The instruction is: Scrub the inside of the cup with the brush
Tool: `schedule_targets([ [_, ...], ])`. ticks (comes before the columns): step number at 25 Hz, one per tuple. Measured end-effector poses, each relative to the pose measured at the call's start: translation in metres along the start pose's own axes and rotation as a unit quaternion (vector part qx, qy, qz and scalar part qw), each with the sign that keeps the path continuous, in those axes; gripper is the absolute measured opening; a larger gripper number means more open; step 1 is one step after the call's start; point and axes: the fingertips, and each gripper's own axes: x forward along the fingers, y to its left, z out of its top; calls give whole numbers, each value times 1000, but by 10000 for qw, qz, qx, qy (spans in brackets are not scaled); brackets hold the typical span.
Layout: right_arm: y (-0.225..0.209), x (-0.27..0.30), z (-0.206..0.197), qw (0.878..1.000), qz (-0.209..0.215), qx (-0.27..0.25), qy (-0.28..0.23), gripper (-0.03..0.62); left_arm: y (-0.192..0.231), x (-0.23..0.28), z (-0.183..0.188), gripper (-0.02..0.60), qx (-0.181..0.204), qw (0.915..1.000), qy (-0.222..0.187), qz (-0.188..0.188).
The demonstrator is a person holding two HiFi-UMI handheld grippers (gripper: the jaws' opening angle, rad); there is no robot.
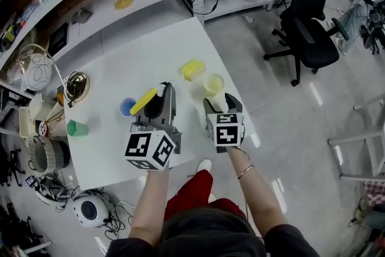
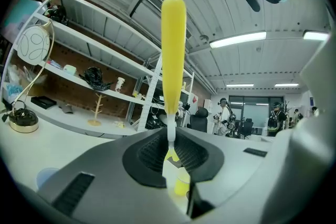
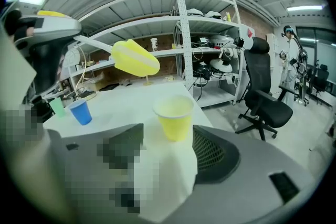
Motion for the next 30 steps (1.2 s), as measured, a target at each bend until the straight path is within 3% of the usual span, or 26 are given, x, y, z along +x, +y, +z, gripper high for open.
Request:
schedule_targets([
  [18,-10,51,-7,9991,-199,-175,330,291,25,32,-14,43,-196,9997,135,38],
  [24,-11,62,5,9997,-174,-160,15,290,28,39,-19,43,-207,9996,194,19],
  [30,-13,67,3,9984,-304,-388,264,290,37,42,-23,43,-224,9994,251,53],
])
